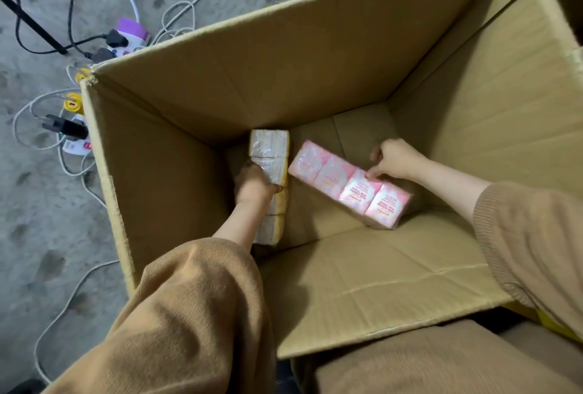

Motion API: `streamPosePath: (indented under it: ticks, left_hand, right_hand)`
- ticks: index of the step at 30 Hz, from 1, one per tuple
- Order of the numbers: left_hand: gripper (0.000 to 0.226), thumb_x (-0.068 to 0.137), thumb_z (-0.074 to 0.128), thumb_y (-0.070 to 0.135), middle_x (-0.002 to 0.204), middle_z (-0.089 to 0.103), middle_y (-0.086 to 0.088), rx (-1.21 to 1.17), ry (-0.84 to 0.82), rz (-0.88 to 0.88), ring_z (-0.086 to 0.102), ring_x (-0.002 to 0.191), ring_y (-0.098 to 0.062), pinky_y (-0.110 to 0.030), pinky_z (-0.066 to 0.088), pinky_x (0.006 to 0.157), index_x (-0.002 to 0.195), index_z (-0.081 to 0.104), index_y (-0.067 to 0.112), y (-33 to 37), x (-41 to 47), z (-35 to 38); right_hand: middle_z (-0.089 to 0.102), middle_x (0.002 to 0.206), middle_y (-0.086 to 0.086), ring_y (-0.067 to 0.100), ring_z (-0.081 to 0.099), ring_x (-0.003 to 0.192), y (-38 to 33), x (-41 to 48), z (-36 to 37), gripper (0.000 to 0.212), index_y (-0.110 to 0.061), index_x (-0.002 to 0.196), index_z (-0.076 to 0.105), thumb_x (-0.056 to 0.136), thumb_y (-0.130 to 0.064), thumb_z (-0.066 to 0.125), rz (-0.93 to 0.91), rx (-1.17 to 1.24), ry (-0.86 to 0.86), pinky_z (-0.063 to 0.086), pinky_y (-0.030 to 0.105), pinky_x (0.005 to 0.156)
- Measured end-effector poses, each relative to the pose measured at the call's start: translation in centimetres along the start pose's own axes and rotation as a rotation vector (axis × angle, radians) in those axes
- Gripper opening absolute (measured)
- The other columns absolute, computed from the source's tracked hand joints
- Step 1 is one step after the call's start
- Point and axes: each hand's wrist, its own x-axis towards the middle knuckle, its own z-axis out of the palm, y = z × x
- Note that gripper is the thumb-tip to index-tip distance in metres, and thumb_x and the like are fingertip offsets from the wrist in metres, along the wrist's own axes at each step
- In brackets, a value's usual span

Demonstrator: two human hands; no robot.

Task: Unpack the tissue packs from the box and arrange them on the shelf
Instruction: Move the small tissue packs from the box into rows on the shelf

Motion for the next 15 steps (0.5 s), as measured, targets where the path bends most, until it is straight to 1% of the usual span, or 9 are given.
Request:
streamPosePath:
  ticks: [3, 5, 6, 7, 9, 11, 12, 14, 15]
  left_hand:
    - [0.079, 0.077, 0.077, 0.021, 0.139, 0.045, -0.017, 0.003, 0.006, -0.007, 0.045, 0.129, -0.033, -0.039, 0.045, 0.100, 0.138, 0.032, 0.000, 0.1, 0.1, 0.1]
    - [0.079, 0.078, 0.076, 0.022, 0.140, 0.044, -0.017, 0.018, 0.002, -0.013, 0.045, 0.130, -0.033, -0.039, 0.044, 0.101, 0.139, 0.032, 0.000, 0.1, 0.3, 0.2]
    - [0.080, 0.078, 0.076, 0.023, 0.140, 0.044, -0.017, 0.025, 0.003, -0.016, 0.045, 0.129, -0.033, -0.039, 0.044, 0.101, 0.139, 0.031, 0.000, 0.2, 0.3, 0.2]
    - [0.080, 0.078, 0.076, 0.024, 0.139, 0.044, -0.017, 0.034, 0.005, -0.017, 0.046, 0.129, -0.033, -0.039, 0.045, 0.100, 0.139, 0.031, 0.000, 0.2, 0.4, 0.3]
    - [0.079, 0.077, 0.077, 0.026, 0.137, 0.046, -0.017, 0.053, 0.008, -0.018, 0.048, 0.126, -0.032, -0.038, 0.046, 0.098, 0.137, 0.033, -0.001, 0.2, 0.5, 0.3]
    - [0.076, 0.076, 0.077, 0.027, 0.135, 0.048, -0.017, 0.062, 0.004, -0.018, 0.050, 0.124, -0.031, -0.037, 0.048, 0.096, 0.135, 0.037, -0.001, 0.1, 0.6, 0.3]
    - [0.074, 0.076, 0.077, 0.027, 0.134, 0.050, -0.017, 0.066, -0.002, -0.019, 0.051, 0.123, -0.031, -0.037, 0.048, 0.094, 0.134, 0.038, 0.000, 0.1, 0.7, 0.3]
    - [0.072, 0.076, 0.077, 0.029, 0.132, 0.052, -0.016, 0.084, -0.014, -0.024, 0.053, 0.122, -0.030, -0.036, 0.050, 0.092, 0.133, 0.041, 0.002, 0.1, 0.8, 0.2]
    - [0.071, 0.076, 0.077, 0.029, 0.132, 0.052, -0.016, 0.091, -0.017, -0.025, 0.053, 0.122, -0.030, -0.036, 0.049, 0.092, 0.132, 0.042, 0.002, 0.1, 0.8, 0.1]
  right_hand:
    - [0.056, 0.125, 0.020, 0.033, 0.055, 0.112, 0.5, 0.0, 0.5, 0.063, 0.006, 0.122, 0.049, 0.074, -0.025, 0.076, 0.098, -0.087, -0.091, 0.047, 0.034, 0.086]
    - [0.052, 0.132, 0.020, 0.032, 0.053, 0.118, 0.5, 0.0, 0.6, 0.071, 0.005, 0.129, 0.043, 0.074, -0.026, 0.076, 0.101, -0.077, -0.137, 0.046, 0.036, 0.097]
    - [0.051, 0.134, 0.019, 0.032, 0.052, 0.120, 0.4, 0.0, 0.7, 0.073, 0.003, 0.131, 0.042, 0.074, -0.026, 0.076, 0.087, -0.069, -0.163, 0.046, 0.036, 0.098]
    - [0.052, 0.134, 0.018, 0.031, 0.053, 0.118, 0.2, 0.1, 1.0, 0.072, 0.001, 0.131, 0.043, 0.073, -0.026, 0.077, 0.075, -0.060, -0.199, 0.047, 0.034, 0.096]
    - [0.060, 0.126, 0.016, 0.028, 0.059, 0.104, -0.2, 0.1, 1.7, 0.057, -0.003, 0.123, 0.051, 0.074, -0.022, 0.075, 0.056, -0.019, -0.267, 0.047, 0.028, 0.080]
    - [0.063, 0.121, 0.015, 0.024, 0.057, 0.092, -0.6, 0.0, 2.3, 0.050, -0.003, 0.117, 0.055, 0.076, -0.022, 0.074, 0.047, 0.029, -0.290, 0.044, 0.027, 0.069]
    - [0.061, 0.122, 0.014, 0.024, 0.055, 0.093, -0.7, 0.0, 2.3, 0.054, -0.002, 0.120, 0.052, 0.076, -0.025, 0.074, 0.052, 0.057, -0.270, 0.045, 0.027, 0.071]
    - [0.057, 0.124, 0.012, 0.026, 0.057, 0.101, -0.7, 0.2, 2.3, 0.067, -0.001, 0.127, 0.046, 0.075, -0.031, 0.075, 0.088, 0.104, -0.232, 0.048, 0.031, 0.084]
    - [0.059, 0.123, 0.012, 0.027, 0.059, 0.100, -0.7, 0.4, 2.3, 0.066, -0.001, 0.126, 0.048, 0.074, -0.033, 0.075, 0.093, 0.114, -0.234, 0.049, 0.033, 0.086]
